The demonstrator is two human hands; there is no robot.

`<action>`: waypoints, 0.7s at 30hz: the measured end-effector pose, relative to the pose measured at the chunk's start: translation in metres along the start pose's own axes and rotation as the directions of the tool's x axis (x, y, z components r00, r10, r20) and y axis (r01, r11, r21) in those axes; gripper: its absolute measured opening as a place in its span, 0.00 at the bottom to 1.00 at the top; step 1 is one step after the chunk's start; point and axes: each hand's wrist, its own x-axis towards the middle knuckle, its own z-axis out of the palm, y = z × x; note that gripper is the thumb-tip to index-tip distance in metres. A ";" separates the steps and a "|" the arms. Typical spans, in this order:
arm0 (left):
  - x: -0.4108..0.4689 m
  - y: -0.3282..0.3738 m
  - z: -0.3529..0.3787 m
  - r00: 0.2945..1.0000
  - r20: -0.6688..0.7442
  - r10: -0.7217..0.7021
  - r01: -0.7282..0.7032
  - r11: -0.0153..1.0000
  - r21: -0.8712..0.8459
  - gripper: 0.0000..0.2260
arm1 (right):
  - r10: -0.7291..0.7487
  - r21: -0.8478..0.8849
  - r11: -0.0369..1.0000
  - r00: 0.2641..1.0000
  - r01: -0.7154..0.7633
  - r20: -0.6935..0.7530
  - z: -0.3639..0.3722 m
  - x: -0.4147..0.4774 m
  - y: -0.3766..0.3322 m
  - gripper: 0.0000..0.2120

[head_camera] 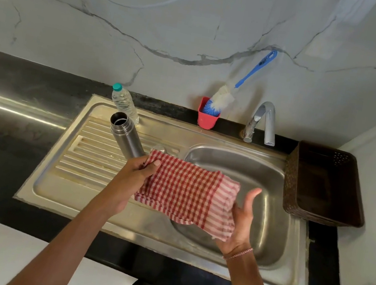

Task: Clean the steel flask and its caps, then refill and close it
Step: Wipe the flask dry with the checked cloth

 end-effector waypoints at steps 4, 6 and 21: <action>0.008 -0.010 0.013 0.997 -0.073 0.018 -0.006 0.988 0.157 0.10 | 0.090 0.135 0.989 0.975 -0.063 -0.204 0.005 0.012 0.035 0.09; 0.012 -0.011 0.013 0.987 -0.118 0.111 -0.065 0.938 0.340 0.08 | 0.131 0.149 0.983 0.974 -0.104 -0.184 0.013 0.018 0.044 0.22; 0.064 -0.081 -0.041 0.960 -0.178 0.215 -0.051 0.762 0.645 0.12 | 0.147 0.175 0.979 0.954 -0.103 -0.263 0.004 0.030 0.061 0.32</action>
